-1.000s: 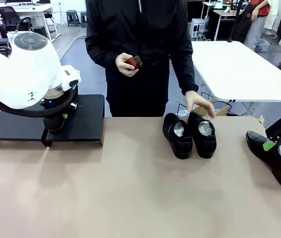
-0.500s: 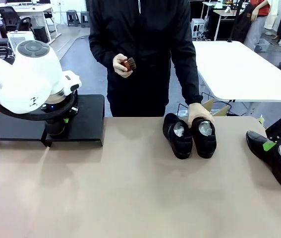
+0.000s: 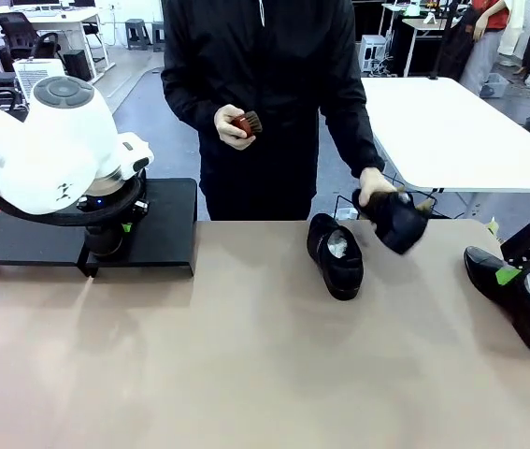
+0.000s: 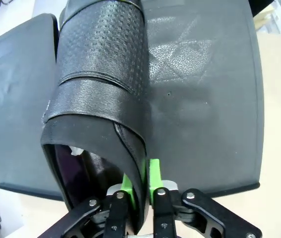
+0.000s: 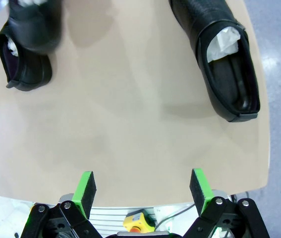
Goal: Organize the shoes by placing them on the stand.
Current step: Place the Shoe from the middle of the table onto the Shoes Stand, then pick up one Shoe and place it in the middle of the table.
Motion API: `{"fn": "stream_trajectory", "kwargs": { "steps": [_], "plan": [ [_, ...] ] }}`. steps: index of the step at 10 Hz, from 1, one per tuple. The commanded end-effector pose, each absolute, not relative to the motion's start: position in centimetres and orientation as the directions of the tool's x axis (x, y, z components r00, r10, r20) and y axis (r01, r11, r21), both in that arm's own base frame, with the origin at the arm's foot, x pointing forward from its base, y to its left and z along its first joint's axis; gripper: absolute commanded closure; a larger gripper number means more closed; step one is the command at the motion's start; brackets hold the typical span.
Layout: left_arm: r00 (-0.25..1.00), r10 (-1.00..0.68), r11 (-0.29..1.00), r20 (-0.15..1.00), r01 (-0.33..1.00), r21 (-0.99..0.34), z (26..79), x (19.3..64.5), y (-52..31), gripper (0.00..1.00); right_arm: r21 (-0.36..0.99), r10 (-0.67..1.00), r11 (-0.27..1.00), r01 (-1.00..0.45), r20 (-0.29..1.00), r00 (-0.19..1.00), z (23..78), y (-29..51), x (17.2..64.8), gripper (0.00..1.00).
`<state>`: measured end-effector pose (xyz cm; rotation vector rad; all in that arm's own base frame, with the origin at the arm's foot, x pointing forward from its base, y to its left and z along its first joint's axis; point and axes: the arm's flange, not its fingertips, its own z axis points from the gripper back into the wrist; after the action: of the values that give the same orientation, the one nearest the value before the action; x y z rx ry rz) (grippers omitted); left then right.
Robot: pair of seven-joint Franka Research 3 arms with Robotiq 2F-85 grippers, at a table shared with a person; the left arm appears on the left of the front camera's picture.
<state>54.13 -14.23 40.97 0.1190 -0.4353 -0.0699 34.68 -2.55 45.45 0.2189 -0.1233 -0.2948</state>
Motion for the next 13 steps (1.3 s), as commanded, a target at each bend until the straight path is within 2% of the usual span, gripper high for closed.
{"fn": "stream_trajectory", "kwargs": {
  "steps": [1,3,4,8,9,13],
  "plan": [
    [0.891,-0.068,0.990,0.449,0.003,0.144,41.2,54.3,-14.4,0.42,0.233,-0.293,0.935,0.266,0.088,0.952,45.5,-2.5,34.6,0.00],
    [0.881,-0.063,0.989,0.469,-0.009,0.150,41.9,54.2,-14.4,0.04,0.233,-0.293,0.935,0.266,0.088,0.952,45.5,-2.5,34.6,0.00],
    [0.877,-0.062,0.988,0.476,-0.015,0.156,42.4,54.1,-14.3,0.00,0.233,-0.293,0.935,0.266,0.088,0.952,45.5,-2.5,34.6,0.00],
    [0.869,-0.060,0.991,0.491,-0.009,0.136,44.7,52.5,-14.5,0.00,0.233,-0.293,0.935,0.266,0.088,0.952,45.5,-2.5,34.6,0.00],
    [0.870,-0.085,0.989,0.485,0.017,0.144,44.4,53.8,-14.3,0.06,0.233,-0.293,0.935,0.266,0.088,0.952,45.5,-2.5,34.6,0.00],
    [0.870,-0.085,0.989,0.485,0.017,0.144,44.4,53.8,-14.3,0.06,0.233,-0.293,0.935,0.266,0.088,0.952,45.5,-2.5,34.6,0.00]
  ]
}}
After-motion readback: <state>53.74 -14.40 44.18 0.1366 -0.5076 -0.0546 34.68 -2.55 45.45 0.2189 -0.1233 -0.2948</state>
